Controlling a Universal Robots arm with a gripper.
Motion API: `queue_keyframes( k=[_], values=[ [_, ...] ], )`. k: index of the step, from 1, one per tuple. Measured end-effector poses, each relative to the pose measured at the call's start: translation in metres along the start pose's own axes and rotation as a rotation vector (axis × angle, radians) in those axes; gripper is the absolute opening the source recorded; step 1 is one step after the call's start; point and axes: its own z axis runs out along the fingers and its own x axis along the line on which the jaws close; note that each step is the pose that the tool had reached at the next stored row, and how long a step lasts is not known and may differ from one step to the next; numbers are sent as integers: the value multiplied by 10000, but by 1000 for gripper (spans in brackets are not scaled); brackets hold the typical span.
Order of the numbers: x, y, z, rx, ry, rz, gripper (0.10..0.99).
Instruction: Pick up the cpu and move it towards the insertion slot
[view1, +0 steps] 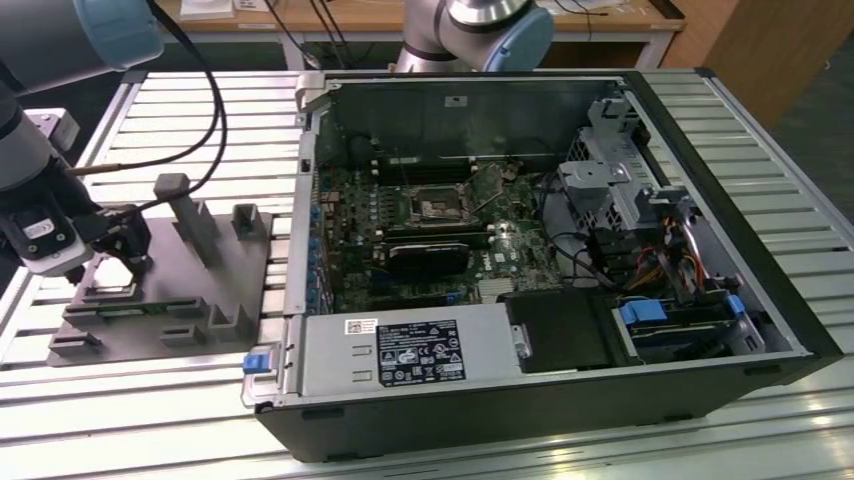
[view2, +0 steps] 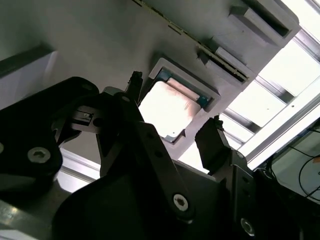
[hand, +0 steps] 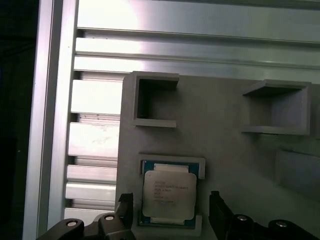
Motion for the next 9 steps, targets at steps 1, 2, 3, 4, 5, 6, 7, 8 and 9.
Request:
queue_keyframes(
  k=[1,2,3,4,5,6,7,8,9],
  values=[
    [0,7,9,0,1,1,706],
    [-1,15,19,0,0,0,706],
    [-1,26,28,2,2,2,706],
    [0,35,38,3,2,6,706],
    [2,42,49,1,-2,11,706],
    [6,47,56,2,-1,17,706],
    [9,51,63,2,0,27,706],
    [10,54,71,2,-1,42,706],
    [11,56,79,2,-1,63,706]
  ],
)
